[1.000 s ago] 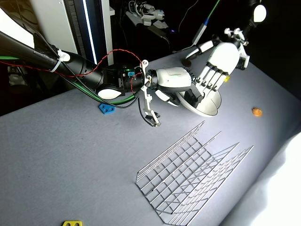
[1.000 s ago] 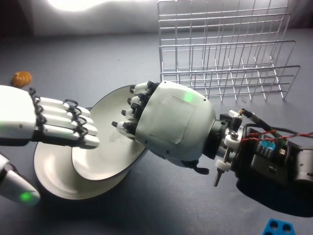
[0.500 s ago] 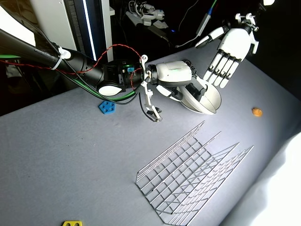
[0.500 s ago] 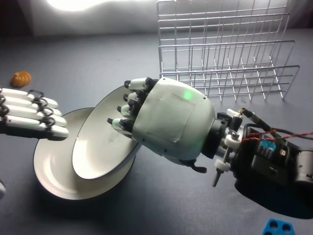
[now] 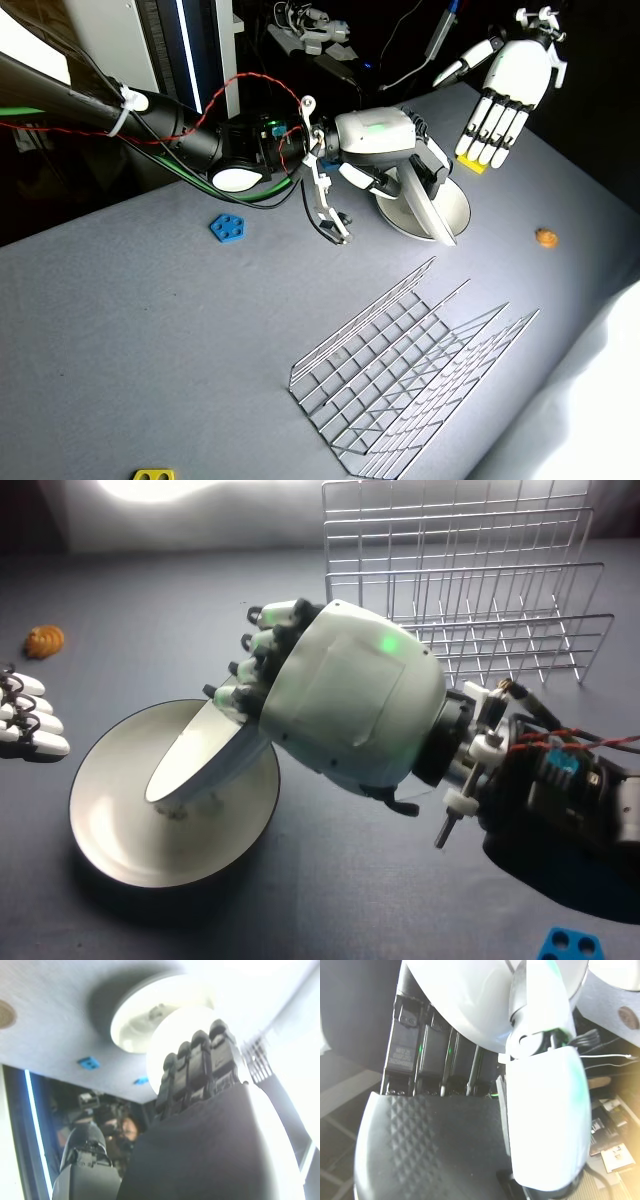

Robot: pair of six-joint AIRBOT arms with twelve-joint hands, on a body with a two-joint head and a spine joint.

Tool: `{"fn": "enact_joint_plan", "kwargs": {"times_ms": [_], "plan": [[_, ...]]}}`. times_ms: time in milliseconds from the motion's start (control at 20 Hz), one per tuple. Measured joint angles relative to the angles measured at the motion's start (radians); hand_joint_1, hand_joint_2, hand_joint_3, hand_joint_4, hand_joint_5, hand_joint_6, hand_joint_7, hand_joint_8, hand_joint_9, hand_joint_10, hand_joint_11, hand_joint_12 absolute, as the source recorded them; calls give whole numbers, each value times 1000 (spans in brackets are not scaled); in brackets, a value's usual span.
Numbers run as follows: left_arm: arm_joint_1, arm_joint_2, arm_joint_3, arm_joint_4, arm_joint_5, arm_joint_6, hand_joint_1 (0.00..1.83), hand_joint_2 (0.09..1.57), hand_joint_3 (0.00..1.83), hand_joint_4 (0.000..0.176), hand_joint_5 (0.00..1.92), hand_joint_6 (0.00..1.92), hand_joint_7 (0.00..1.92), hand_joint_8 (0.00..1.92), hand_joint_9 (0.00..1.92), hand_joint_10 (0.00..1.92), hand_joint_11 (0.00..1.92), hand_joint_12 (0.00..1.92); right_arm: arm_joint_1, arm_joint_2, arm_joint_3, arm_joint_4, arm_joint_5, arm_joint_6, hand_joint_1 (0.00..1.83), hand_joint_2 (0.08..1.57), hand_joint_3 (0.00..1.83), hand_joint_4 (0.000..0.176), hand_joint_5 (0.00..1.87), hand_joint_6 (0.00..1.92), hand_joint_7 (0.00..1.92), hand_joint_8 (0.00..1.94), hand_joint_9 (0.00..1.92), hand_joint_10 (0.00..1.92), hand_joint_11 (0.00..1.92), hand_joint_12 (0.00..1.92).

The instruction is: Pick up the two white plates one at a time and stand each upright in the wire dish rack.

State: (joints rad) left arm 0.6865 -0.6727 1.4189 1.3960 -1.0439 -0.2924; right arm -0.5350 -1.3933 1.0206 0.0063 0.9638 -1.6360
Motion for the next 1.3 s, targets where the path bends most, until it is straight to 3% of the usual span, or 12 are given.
{"fn": "enact_joint_plan", "kwargs": {"times_ms": [50,200,250,350,500,550,650,750,900,1000,1200,1300], "plan": [[0,0,0,7,3,0,0,1061,0,0,72,2,64,1,36,0,1,1,8,9,-11,3,0,0,1358,1081,6,0,969,982,1070,806,1009,933,801,965],[0,-3,18,11,4,3,0,1060,0,0,80,4,77,6,53,8,19,9,32,37,-48,1,5,-3,1236,1089,0,15,993,970,1100,799,1162,224,806,960],[0,-4,27,12,4,3,0,1060,0,0,81,4,79,7,54,8,21,9,40,53,-68,0,4,-2,1355,1077,0,0,994,950,1109,744,1042,831,827,967],[5,-5,42,10,2,3,0,1058,0,0,99,9,89,8,61,8,29,14,57,88,-112,1,-2,0,1356,1088,0,0,969,994,1074,805,992,936,782,1002],[6,-19,51,14,0,3,0,1066,1,0,96,8,83,8,63,8,25,13,101,162,-179,-7,-15,40,1236,1087,1,15,992,971,1104,789,1149,217,792,988],[6,-21,51,13,-4,3,0,1064,1,0,102,10,87,9,63,7,23,13,115,191,-201,-6,-23,55,1355,1085,0,0,997,944,1113,741,1025,847,800,985],[6,-21,51,14,-3,3,0,1066,1,0,70,1,62,1,42,0,5,6,138,240,-240,2,-42,66,1235,1093,8,13,979,993,1071,841,1078,335,771,996],[5,-21,50,13,-3,3,0,1062,0,0,75,5,70,5,53,6,18,12,173,287,-274,18,-85,106,1376,1081,0,0,979,976,1083,797,974,1007,790,1014],[4,-21,41,14,-2,3,0,1061,0,0,83,4,77,4,55,3,11,11,248,351,-316,67,-154,148,1233,1092,1,20,996,976,1074,831,1139,214,781,995],[4,-21,39,14,-5,3,0,1059,0,0,74,0,53,0,30,0,0,1,280,375,-327,100,-183,165,1375,1086,0,0,985,982,1074,797,972,1008,780,1010],[3,-19,26,14,-3,3,0,1060,0,0,86,8,76,9,48,9,16,8,356,449,-358,192,-289,281,1230,1099,0,22,988,998,1060,843,1165,141,770,1021],[-5,-19,14,12,0,5,0,1058,0,0,80,4,75,7,51,9,9,5,391,480,-365,217,-323,323,1378,1072,1,0,1005,945,1099,755,995,973,815,1006]]}}
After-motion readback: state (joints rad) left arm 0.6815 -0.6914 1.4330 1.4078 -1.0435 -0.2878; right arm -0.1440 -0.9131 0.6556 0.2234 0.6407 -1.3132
